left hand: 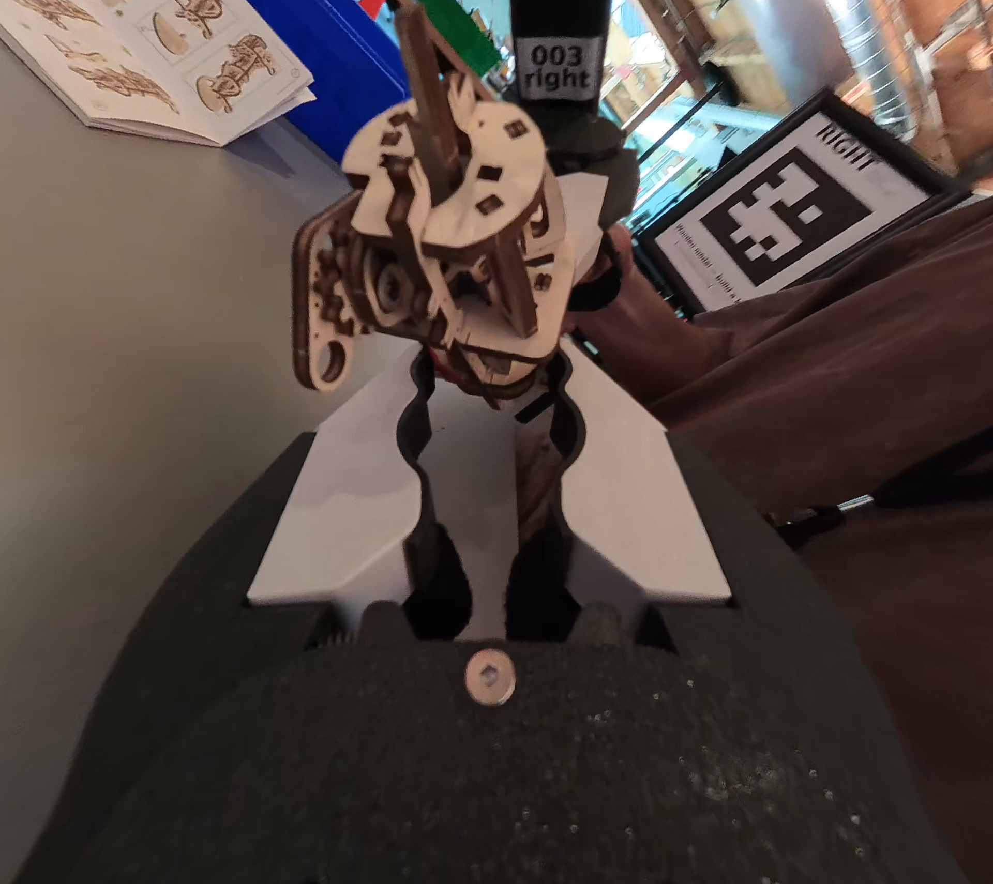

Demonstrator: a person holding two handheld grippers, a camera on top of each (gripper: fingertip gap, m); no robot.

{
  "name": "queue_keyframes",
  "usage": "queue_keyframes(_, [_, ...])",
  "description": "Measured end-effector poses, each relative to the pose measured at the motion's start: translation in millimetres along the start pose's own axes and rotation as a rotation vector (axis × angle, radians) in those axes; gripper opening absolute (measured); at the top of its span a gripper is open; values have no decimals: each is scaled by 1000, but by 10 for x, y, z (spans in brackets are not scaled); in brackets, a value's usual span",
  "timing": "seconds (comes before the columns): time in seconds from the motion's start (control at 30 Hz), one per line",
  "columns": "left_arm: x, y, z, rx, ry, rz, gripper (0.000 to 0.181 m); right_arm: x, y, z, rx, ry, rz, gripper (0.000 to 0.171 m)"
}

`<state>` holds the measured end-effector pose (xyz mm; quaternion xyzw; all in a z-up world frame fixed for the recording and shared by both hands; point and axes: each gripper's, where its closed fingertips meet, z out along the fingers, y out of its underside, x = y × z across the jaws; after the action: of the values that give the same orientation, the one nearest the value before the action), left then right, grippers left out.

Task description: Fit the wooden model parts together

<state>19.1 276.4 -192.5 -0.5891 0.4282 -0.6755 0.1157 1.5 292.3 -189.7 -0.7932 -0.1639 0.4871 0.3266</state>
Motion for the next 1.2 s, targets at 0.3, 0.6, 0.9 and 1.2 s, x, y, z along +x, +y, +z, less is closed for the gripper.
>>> queue_keyframes(0.3, [53, -61, 31, 44, 10, 24, 40, -35, -43, -53, -29, 92, -45, 2])
queue_keyframes(0.6, [204, -356, -101, 271, 168, -65, 39, -288, -526, -268, 147, 82, -169, 19])
queue_keyframes(0.9, [-6, -306, -206, 251, 43, -43, 40, 523, -204, -700, 258, 297, -115, 21])
queue_keyframes(1.2, [-244, -233, -371, 288, -399, 70, 40, 303, 312, -742, 489, 245, -131, 31])
